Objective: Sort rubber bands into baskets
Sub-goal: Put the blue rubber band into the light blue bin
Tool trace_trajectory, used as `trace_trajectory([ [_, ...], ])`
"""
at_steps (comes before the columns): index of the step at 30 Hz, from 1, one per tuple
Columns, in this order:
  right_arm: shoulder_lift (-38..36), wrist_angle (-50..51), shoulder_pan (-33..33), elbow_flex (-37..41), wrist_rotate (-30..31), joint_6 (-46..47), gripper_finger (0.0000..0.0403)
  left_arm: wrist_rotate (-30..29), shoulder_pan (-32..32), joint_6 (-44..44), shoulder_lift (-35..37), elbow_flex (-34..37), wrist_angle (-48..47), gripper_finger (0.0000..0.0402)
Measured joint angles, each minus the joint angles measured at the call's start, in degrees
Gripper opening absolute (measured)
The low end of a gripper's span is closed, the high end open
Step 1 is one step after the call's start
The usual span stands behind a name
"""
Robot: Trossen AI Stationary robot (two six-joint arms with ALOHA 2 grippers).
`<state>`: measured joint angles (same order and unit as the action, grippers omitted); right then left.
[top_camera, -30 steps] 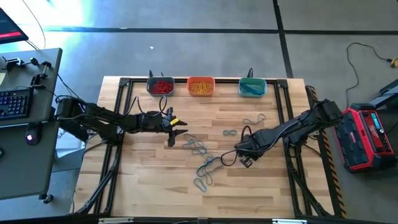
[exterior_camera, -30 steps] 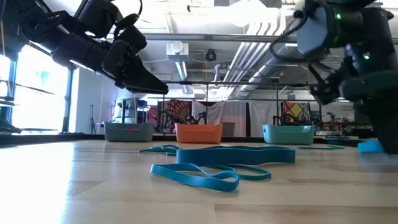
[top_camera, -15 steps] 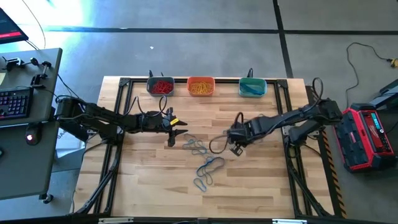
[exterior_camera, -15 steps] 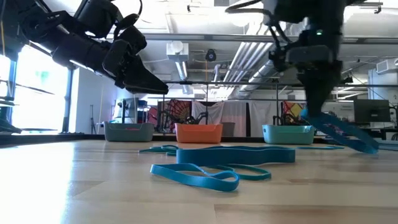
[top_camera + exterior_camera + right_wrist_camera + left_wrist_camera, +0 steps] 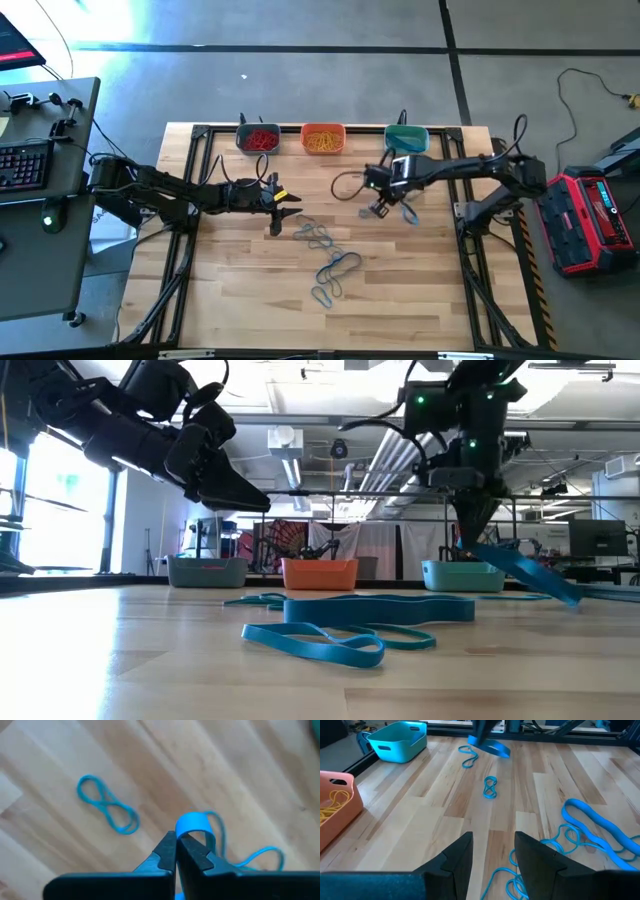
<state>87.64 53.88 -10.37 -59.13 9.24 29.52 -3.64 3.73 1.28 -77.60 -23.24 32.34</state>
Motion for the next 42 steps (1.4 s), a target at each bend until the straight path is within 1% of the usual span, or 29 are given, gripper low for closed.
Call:
trace_trajectory([
  [7,0.00,2.17,-7.51,-2.52,1.51,-7.28,0.0000,0.00,0.00,0.56,0.00,0.00,0.00,0.0138],
  [14,0.00,2.48,-15.22,-3.85,2.45,-11.90,0.0000,0.00,0.00,1.09,0.00,0.00,0.00,0.0138],
  [19,0.00,2.22,-19.98,-3.85,8.04,-13.64,0.0000,0.00,0.00,1.07,0.00,0.00,0.00,0.0138],
  [23,0.00,1.19,-23.01,-3.85,10.83,-14.77,0.0000,0.00,0.00,1.07,0.00,0.00,0.00,0.0138],
  [26,0.00,-0.01,-24.57,-3.85,12.82,-14.76,0.0000,-0.01,0.00,1.07,0.00,0.00,0.00,0.0138],
  [29,0.00,-1.71,-25.42,-3.85,13.04,-14.58,0.0000,-0.02,0.00,0.82,0.00,0.00,0.00,0.0138],
  [35,0.00,-6.11,-25.03,-3.85,13.37,-15.19,0.0000,-0.02,0.00,0.45,0.00,0.00,0.00,0.0138],
  [42,-1.11,-13.56,-25.01,-3.85,17.86,-17.21,0.0000,-0.02,0.00,0.43,0.00,0.00,0.00,0.0138],
])
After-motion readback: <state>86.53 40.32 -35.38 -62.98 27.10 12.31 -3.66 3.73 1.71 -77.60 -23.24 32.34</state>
